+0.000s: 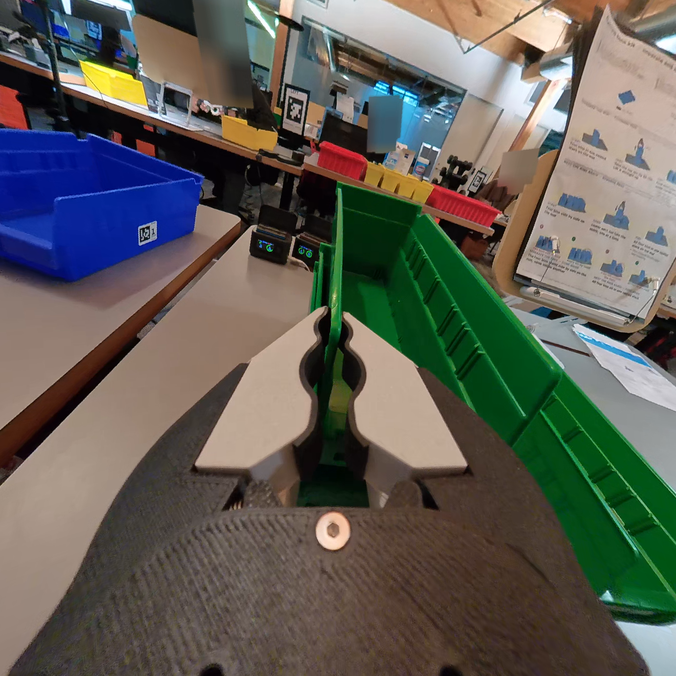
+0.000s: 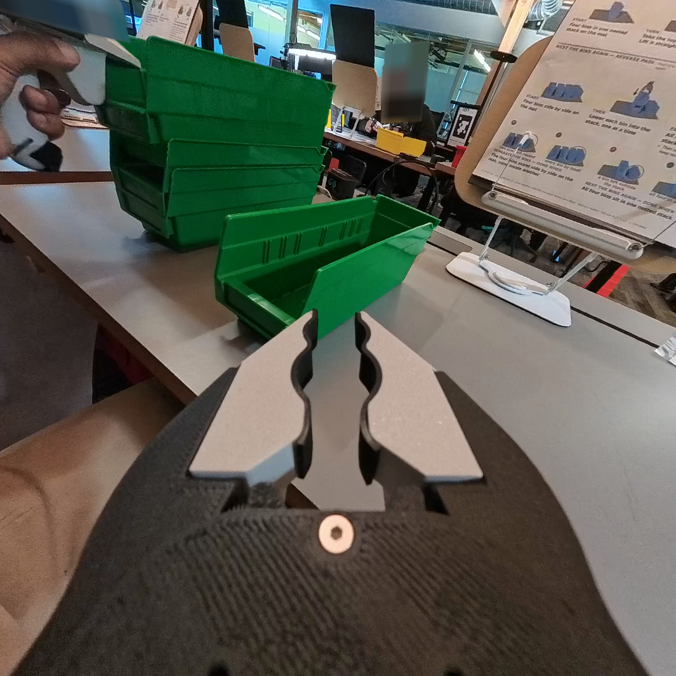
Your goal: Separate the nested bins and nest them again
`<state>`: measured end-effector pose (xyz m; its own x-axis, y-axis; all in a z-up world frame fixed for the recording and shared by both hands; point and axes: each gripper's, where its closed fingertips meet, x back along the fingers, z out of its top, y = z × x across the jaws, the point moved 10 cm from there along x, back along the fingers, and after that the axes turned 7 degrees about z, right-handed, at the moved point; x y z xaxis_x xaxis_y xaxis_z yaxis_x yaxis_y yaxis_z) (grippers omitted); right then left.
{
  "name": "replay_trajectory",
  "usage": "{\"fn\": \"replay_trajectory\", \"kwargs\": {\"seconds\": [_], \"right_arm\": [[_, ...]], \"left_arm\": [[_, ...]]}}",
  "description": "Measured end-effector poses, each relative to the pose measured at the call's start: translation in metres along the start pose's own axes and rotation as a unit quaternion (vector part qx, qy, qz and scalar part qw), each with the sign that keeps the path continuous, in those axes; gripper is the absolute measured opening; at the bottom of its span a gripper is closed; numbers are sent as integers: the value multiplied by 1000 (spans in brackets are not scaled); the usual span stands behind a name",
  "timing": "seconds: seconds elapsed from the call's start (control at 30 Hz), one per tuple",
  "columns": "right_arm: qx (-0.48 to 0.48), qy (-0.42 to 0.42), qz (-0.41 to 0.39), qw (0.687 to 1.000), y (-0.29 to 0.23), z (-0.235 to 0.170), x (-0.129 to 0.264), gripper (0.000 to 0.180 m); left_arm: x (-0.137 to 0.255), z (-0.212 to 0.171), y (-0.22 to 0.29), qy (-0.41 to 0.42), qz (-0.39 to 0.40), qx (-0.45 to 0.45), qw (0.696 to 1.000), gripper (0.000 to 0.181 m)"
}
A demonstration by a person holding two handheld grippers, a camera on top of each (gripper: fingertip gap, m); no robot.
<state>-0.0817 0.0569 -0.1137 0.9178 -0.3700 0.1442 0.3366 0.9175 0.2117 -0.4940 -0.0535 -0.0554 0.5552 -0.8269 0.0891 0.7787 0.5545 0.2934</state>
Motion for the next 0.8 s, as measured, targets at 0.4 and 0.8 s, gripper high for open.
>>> {"fn": "replay_trajectory", "kwargs": {"seconds": [0.4,0.8], "right_arm": [[2,0,0,1000,-1,0,0,19],[2,-1,1,1000,-1,0,0,19]], "left_arm": [[-6,-14,1,-14,12,-26,999,0],[-8,-17,1,-29,23,-47,998,0]]}}
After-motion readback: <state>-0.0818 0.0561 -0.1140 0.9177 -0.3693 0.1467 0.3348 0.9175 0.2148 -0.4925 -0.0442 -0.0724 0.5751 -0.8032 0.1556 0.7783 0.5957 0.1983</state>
